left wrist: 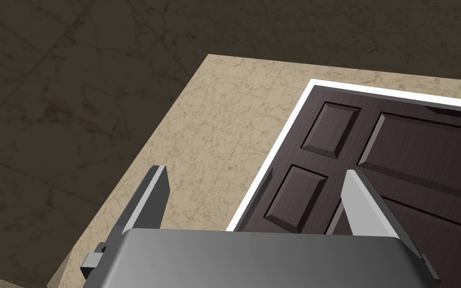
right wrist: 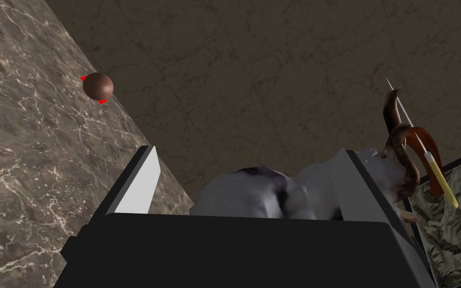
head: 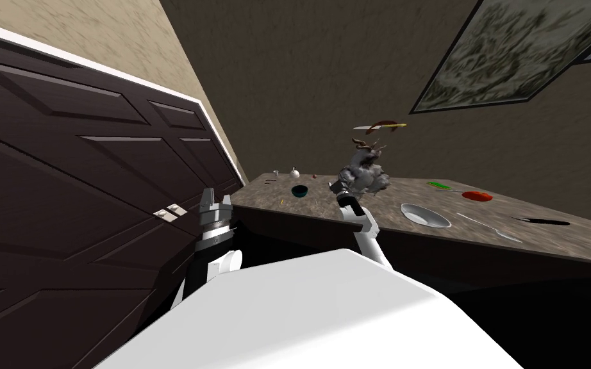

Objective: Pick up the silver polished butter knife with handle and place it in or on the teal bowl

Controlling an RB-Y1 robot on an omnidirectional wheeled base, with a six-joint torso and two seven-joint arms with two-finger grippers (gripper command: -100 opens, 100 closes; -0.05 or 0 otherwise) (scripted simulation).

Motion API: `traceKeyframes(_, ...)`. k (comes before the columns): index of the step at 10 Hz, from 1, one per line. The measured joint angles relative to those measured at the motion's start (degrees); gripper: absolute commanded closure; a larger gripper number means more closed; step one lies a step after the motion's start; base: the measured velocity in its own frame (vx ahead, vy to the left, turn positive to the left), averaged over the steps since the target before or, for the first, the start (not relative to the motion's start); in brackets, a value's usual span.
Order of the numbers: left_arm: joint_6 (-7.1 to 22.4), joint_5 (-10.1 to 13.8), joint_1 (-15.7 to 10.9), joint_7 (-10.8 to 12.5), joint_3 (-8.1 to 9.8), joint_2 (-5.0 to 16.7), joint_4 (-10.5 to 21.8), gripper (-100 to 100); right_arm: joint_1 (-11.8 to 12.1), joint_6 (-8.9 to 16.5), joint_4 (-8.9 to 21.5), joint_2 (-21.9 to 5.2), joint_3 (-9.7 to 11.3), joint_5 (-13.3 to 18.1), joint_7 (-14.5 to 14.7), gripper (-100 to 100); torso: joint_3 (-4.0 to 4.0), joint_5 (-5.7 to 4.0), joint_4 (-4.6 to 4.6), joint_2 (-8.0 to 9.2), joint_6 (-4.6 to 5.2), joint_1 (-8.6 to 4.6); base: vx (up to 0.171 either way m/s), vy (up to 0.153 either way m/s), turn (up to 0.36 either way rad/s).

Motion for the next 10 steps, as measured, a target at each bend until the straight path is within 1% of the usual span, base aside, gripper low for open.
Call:
traceKeyframes(1, 0.0, 0.0, 0.0, 0.0, 0.0, 0.0, 0.0, 0, -0.6, 1.3, 0.6, 0.3, -0.2, 0.0, -0.9, -100, 0.01, 0.0, 0.0, 0.02, 0.0, -0.03, 0.026, 0.082, 0.001)
traceKeyframes(5, 0.0, 0.0, 0.0, 0.0, 0.0, 0.0, 0.0, 0, -3.9, 7.3, 4.3, 0.0, -2.3, -1.4, -5.9, -100, -0.02, 0.01, -0.01, -0.03, 0.0, -0.01, 0.03, 0.076, -0.007)
traceKeyframes(6, 0.0, 0.0, 0.0, 0.0, 0.0, 0.0, 0.0, 0, -5.3, 8.6, 6.2, -0.2, -2.9, -1.8, -7.3, -100, -0.02, 0.0, -0.01, -0.03, 0.0, -0.02, 0.021, 0.057, -0.008)
traceKeyframes(9, 0.0, 0.0, 0.0, 0.0, 0.0, 0.0, 0.0, 0, -7.0, 13.0, 8.1, 0.1, -4.1, -2.5, -10.6, -100, -0.02, -0.01, -0.01, -0.03, 0.01, -0.09, 0.032, 0.057, -0.015)
traceKeyframes(10, 0.0, 0.0, 0.0, 0.0, 0.0, 0.0, 0.0, 0, -8.1, 14.5, 9.9, -0.2, -4.7, -3.0, -12.1, -100, -0.02, -0.02, -0.01, -0.04, 0.01, -0.11, 0.026, 0.053, -0.01)
